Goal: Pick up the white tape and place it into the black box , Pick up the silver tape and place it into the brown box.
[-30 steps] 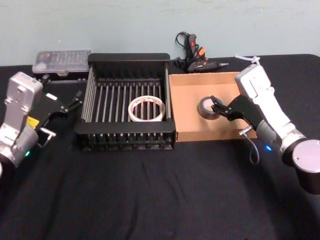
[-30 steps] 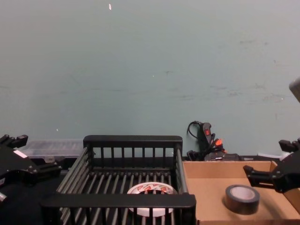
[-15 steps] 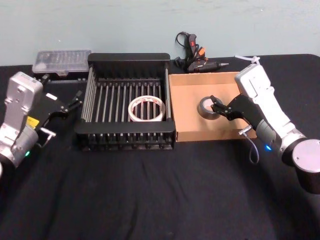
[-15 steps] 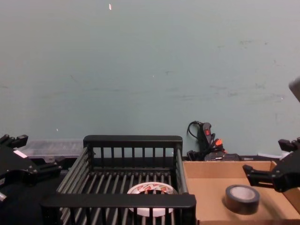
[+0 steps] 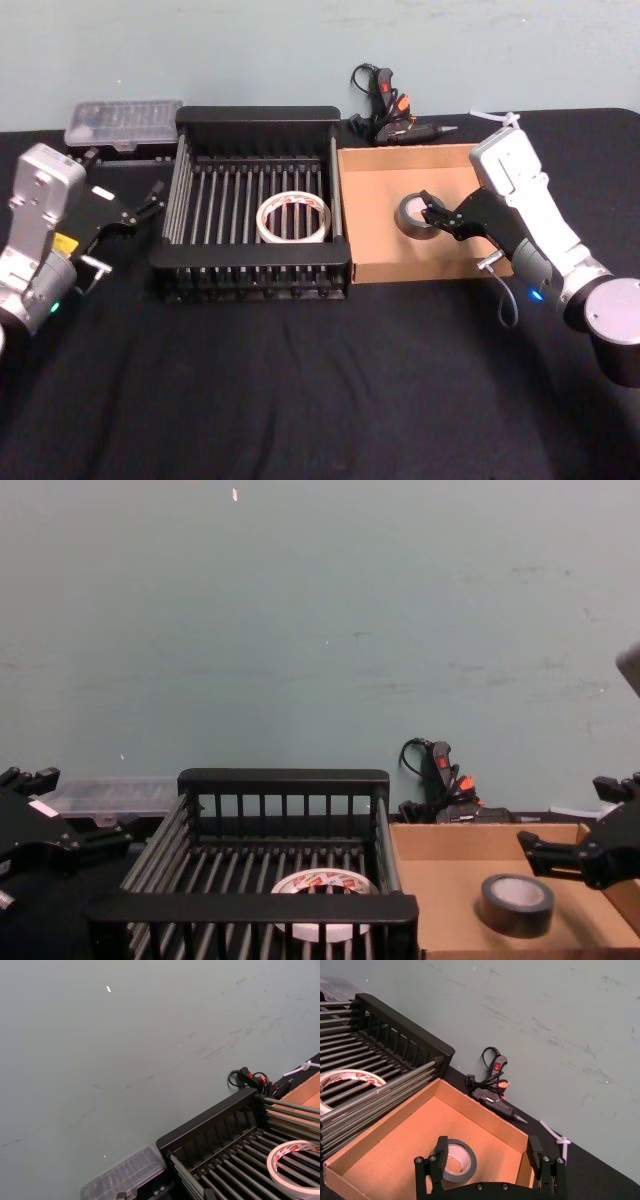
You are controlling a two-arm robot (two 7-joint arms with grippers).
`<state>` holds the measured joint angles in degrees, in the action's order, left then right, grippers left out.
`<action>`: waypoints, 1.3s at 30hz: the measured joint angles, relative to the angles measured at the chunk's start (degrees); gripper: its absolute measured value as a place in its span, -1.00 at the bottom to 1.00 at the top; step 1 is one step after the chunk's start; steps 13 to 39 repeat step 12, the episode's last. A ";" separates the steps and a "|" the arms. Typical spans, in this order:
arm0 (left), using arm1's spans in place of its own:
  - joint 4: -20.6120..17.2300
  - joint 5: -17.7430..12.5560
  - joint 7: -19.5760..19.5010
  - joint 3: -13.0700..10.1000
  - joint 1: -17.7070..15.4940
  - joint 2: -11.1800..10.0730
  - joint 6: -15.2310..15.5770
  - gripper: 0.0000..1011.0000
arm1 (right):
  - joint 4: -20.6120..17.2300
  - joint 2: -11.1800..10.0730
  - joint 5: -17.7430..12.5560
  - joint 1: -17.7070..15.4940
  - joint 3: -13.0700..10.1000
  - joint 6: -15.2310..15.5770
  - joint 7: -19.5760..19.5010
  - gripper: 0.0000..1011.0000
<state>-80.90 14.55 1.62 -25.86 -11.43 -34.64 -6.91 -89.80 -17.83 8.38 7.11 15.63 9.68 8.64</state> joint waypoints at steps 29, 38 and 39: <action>0.00 0.00 0.00 0.00 0.00 0.00 0.00 0.98 | 0.00 0.00 -0.04 0.00 0.00 0.03 0.02 0.98; 0.00 0.00 0.00 0.00 0.00 0.00 0.00 0.98 | 0.00 0.00 -0.04 0.00 0.00 0.03 0.02 0.98; 0.00 0.00 0.00 0.00 0.00 0.00 0.00 0.98 | 0.00 0.00 -0.04 0.00 0.00 0.03 0.02 0.98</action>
